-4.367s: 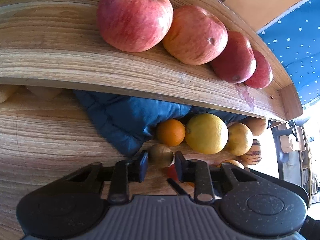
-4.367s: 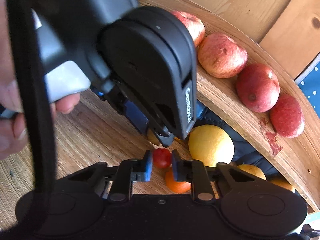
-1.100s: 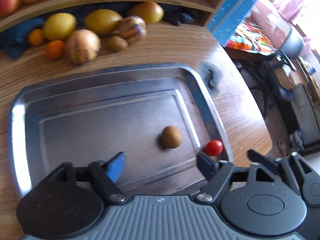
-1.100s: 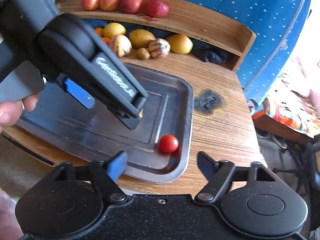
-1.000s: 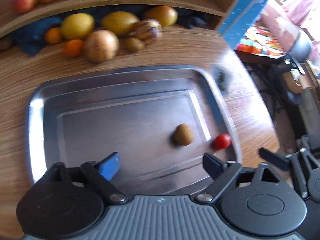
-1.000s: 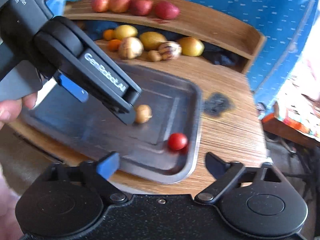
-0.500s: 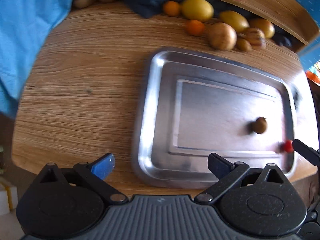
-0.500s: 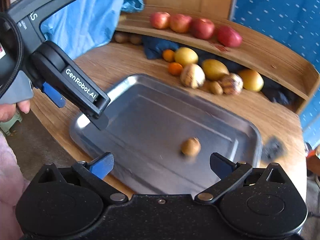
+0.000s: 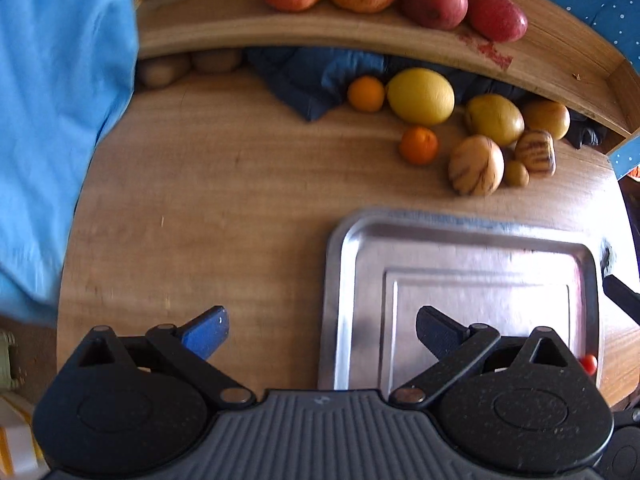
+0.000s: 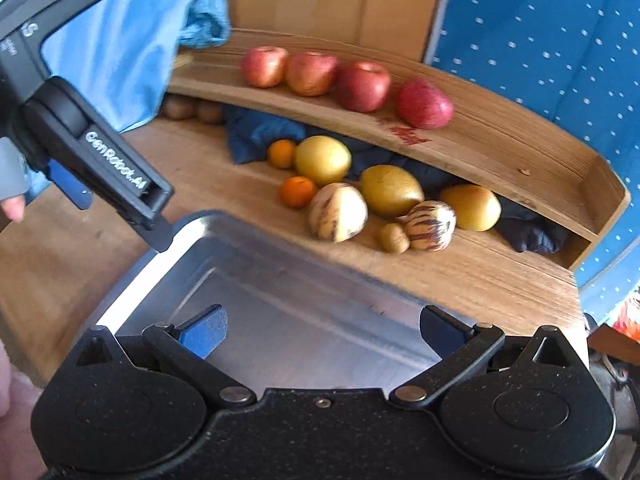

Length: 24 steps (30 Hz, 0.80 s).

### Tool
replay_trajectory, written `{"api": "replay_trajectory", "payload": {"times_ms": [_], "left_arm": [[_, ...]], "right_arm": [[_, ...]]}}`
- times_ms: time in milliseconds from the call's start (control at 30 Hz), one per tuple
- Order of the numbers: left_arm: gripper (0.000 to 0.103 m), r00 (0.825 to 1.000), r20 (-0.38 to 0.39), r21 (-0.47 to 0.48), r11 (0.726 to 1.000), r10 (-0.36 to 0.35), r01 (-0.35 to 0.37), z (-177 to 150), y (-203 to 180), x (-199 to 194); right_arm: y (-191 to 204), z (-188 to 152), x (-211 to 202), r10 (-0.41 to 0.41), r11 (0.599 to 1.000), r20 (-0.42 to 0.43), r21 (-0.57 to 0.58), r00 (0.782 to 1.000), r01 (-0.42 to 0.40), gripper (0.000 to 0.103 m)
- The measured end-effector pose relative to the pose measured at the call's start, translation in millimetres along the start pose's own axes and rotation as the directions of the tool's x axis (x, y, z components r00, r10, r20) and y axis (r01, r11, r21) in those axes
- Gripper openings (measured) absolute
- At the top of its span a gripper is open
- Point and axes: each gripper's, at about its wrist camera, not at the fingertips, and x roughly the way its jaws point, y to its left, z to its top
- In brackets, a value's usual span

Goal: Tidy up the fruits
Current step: 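Grasp a tangerine with the left tool while the right tool grasps a striped pepino melon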

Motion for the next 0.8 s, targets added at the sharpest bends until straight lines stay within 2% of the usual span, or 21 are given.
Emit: {"api": "replay_trajectory", "payload": {"times_ms": [133,267,467,600,800], "left_arm": [[0.102,0.998,0.051,0.087,0.996,0.033,-0.038,25.3,-4.5,9.5],[0.102,0.994,0.094,0.201,0.976,0.061,-0.079,51.7,-13.5,28.9],[0.102,0.993,0.113,0.267,0.964,-0.043,0.011,78.7,-21.8,47.5],[0.102,0.99,0.127,0.299,0.954,-0.065,0.024,90.9,-32.4,60.1],[0.102,0.993,0.089,0.325,0.945,-0.078,0.045,105.9,-41.4,82.9]], "right_arm": [[-5.5,12.6,19.2,-0.049,0.998,-0.012,0.046,0.999,0.049,0.102],[-6.4,25.5,39.4,-0.104,0.993,-0.022,0.062,0.994,0.105,0.102],[8.7,38.1,58.6,-0.163,0.987,-0.014,-0.008,0.986,0.163,0.102],[18.5,40.3,65.7,-0.174,0.984,-0.014,-0.032,0.985,0.173,0.102],[19.8,52.3,82.6,-0.214,0.974,-0.023,-0.078,0.977,0.212,0.102]]}}
